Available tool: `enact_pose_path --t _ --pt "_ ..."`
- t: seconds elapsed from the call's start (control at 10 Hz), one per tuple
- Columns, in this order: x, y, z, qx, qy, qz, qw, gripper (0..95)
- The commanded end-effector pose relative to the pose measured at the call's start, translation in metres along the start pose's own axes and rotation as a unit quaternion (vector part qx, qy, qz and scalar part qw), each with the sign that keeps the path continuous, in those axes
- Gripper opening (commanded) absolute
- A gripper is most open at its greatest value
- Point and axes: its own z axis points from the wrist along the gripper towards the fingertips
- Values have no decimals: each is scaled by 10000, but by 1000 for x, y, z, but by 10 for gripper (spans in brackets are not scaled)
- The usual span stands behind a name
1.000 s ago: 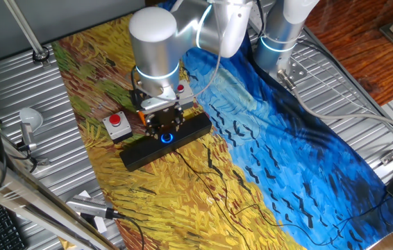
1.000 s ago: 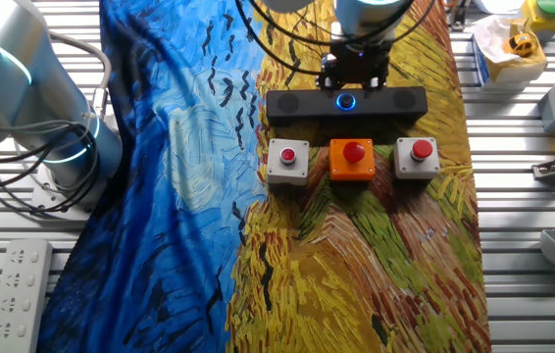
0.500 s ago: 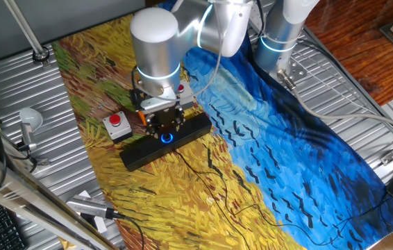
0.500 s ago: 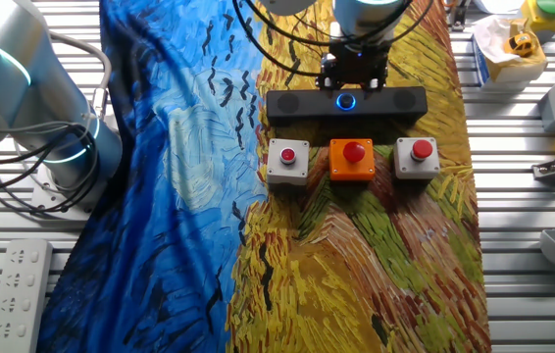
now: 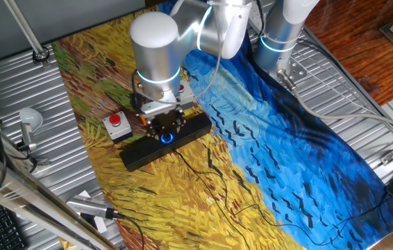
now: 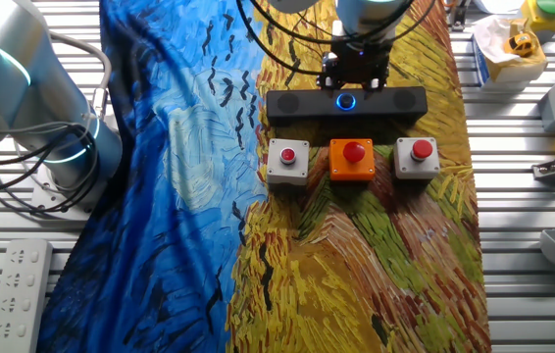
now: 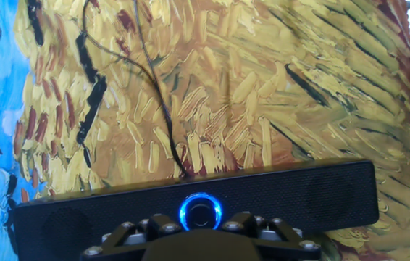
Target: Turn the knob to increase the volume of the speaker
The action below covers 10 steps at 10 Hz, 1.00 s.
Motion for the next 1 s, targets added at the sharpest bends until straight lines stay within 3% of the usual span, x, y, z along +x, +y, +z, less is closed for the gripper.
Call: enact_pose_path --t 0.1,0.6,0.7,0.9,1.0 --pt "-1 1 7 -10 -72 -95 9999 570" --pt "0 5 15 -6 -89 -145 9999 570" --pt "0 6 15 -6 -94 -144 9999 380" --pt "0 7 15 -24 -78 -136 9999 380" --pt "0 7 15 16 -72 -125 9999 190"
